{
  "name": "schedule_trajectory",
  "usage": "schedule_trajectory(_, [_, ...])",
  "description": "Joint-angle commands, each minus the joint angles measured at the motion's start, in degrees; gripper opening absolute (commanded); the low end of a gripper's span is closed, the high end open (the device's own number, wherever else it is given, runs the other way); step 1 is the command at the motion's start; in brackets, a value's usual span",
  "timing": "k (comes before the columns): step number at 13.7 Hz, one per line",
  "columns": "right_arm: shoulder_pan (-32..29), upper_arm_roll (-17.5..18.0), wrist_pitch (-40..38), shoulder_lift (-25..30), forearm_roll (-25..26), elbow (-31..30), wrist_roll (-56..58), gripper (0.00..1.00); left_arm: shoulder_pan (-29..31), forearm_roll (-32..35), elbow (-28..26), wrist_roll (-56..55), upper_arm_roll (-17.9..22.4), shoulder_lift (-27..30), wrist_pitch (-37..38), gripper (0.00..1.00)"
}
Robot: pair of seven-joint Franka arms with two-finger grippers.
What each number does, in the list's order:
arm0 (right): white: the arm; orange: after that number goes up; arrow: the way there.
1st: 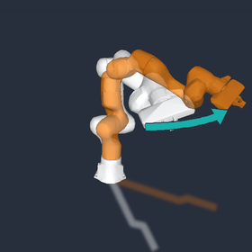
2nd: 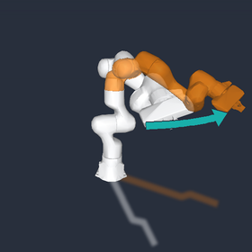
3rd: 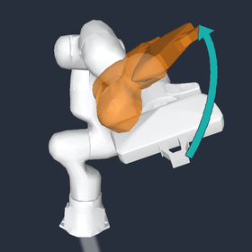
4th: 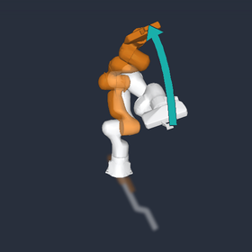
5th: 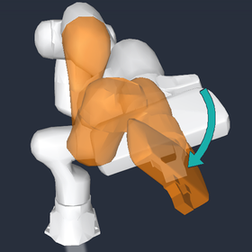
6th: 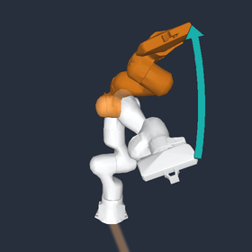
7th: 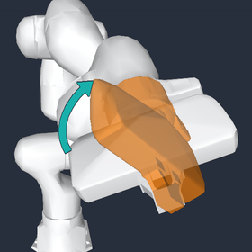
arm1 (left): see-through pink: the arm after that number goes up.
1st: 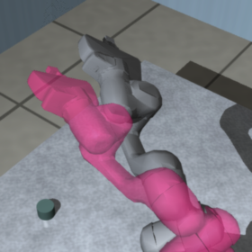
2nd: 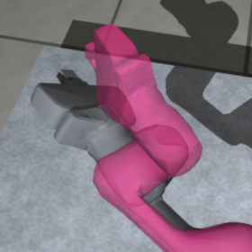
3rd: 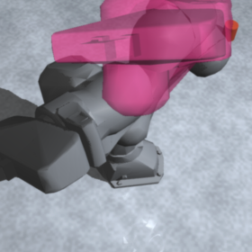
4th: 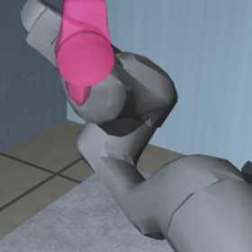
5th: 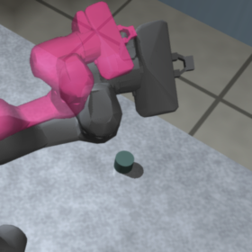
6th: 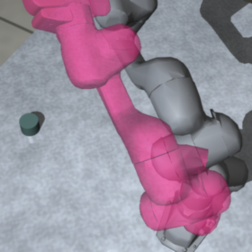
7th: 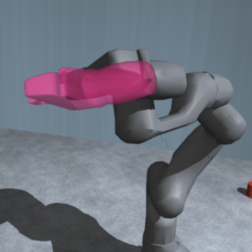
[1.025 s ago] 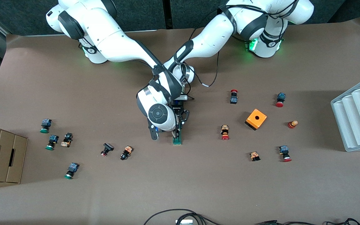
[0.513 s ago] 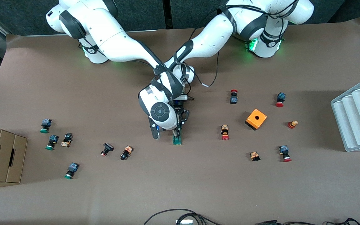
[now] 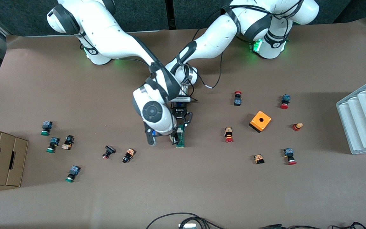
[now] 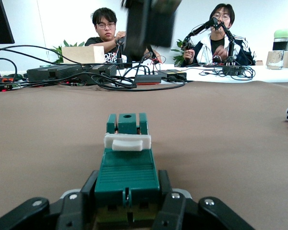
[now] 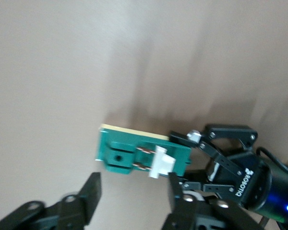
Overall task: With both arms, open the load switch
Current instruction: 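Withdraw the right gripper to rest while the left gripper releases the switch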
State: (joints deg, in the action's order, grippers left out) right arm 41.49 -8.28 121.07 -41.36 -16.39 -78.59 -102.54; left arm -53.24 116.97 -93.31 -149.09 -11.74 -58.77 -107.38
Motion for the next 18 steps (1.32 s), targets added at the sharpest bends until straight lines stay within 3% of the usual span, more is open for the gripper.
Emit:
schedule_trajectory(1, [-3.16, -0.16, -3.81, 4.17, 1.19, -0.16, 9.86, 0.98, -0.20, 0.27, 1.81, -0.33, -0.12, -2.76, -0.55, 0.58])
schedule_trajectory(2, [-4.74, -0.16, -5.22, 4.87, 1.10, -0.16, 14.08, 0.98, -0.20, 0.45, 1.81, -0.24, -0.12, -2.75, -0.55, 0.63])
schedule_trajectory(3, [-6.23, -0.25, -6.97, 6.62, 1.27, -0.16, 17.52, 0.98, -0.20, 0.53, 1.81, -0.67, -0.12, -2.67, -0.55, 0.88])
schedule_trajectory(4, [-8.16, -0.25, -8.99, 8.21, 1.45, -0.16, 22.77, 0.98, -0.11, 0.19, 1.81, -0.33, -0.21, -2.14, -0.55, 1.00])
schedule_trajectory(7, [-13.17, -0.08, -15.84, 14.18, 4.70, -1.04, 39.13, 0.99, -0.11, 0.36, 1.81, -0.15, -0.12, -1.96, -0.55, 1.00])
schedule_trajectory(13, [-27.23, 0.28, -26.49, 30.51, 6.98, -9.19, 75.15, 0.99, -0.03, -1.66, 1.11, 0.11, -0.39, 0.85, -1.51, 1.00])
schedule_trajectory(15, [-31.36, 0.28, -26.06, 36.49, 11.27, -14.55, 89.20, 0.99, -0.03, -2.01, 0.50, 0.20, -0.47, 1.99, -1.86, 1.00])
schedule_trajectory(18, [-35.77, 0.28, -26.24, 40.91, 12.26, -18.00, 98.65, 0.99, 0.24, -5.68, -1.17, 5.53, -0.65, 4.79, -3.27, 1.00])
